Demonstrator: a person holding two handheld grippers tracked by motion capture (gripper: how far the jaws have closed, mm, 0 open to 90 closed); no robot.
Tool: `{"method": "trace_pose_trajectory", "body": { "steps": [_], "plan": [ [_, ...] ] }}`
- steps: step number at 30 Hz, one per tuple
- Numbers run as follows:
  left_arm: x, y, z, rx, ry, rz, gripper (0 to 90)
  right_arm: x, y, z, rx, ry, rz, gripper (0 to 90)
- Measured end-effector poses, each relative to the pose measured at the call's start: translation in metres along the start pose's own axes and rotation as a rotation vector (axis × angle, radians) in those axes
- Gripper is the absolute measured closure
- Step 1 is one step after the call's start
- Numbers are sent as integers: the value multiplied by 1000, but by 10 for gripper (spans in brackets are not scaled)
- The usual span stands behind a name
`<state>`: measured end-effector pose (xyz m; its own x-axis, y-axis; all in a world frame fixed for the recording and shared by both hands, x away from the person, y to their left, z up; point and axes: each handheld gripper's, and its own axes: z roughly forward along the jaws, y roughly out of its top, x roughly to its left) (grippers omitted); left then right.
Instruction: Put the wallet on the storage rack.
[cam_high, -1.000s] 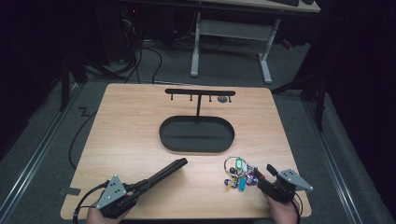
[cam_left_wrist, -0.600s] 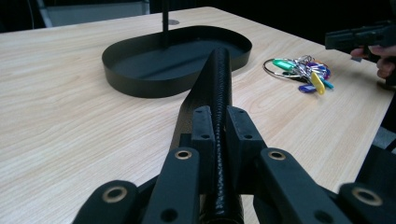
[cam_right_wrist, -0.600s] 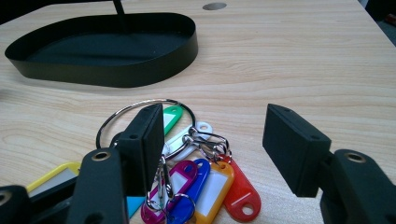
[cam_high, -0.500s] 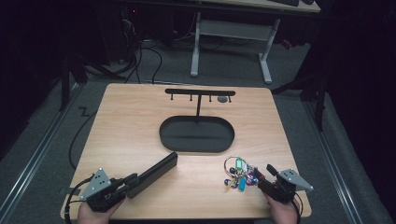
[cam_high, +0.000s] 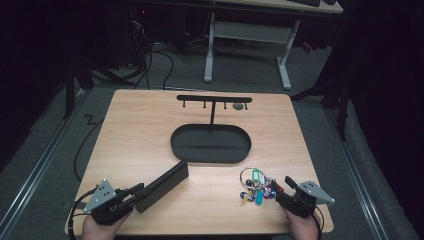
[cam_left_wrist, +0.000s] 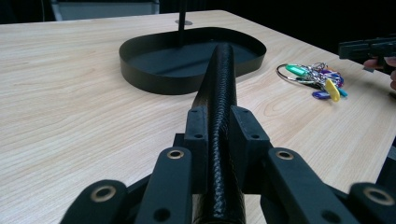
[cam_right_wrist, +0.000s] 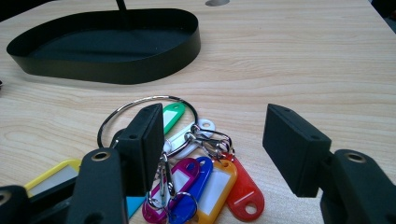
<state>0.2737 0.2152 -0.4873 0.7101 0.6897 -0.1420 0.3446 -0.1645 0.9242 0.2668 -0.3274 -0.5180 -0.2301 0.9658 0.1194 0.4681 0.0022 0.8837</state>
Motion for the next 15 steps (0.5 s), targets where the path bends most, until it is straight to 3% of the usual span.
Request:
{"method": "trace_pose_trajectory", "body": {
  "steps": [8, 15],
  "plan": [
    [0, 0, 0, 6, 9, 6, 736, 0, 0, 0, 1, 2, -1, 390],
    [0, 0, 2, 17, 21, 35, 606, 0, 0, 0, 3, 2, -4, 390]
  ]
}}
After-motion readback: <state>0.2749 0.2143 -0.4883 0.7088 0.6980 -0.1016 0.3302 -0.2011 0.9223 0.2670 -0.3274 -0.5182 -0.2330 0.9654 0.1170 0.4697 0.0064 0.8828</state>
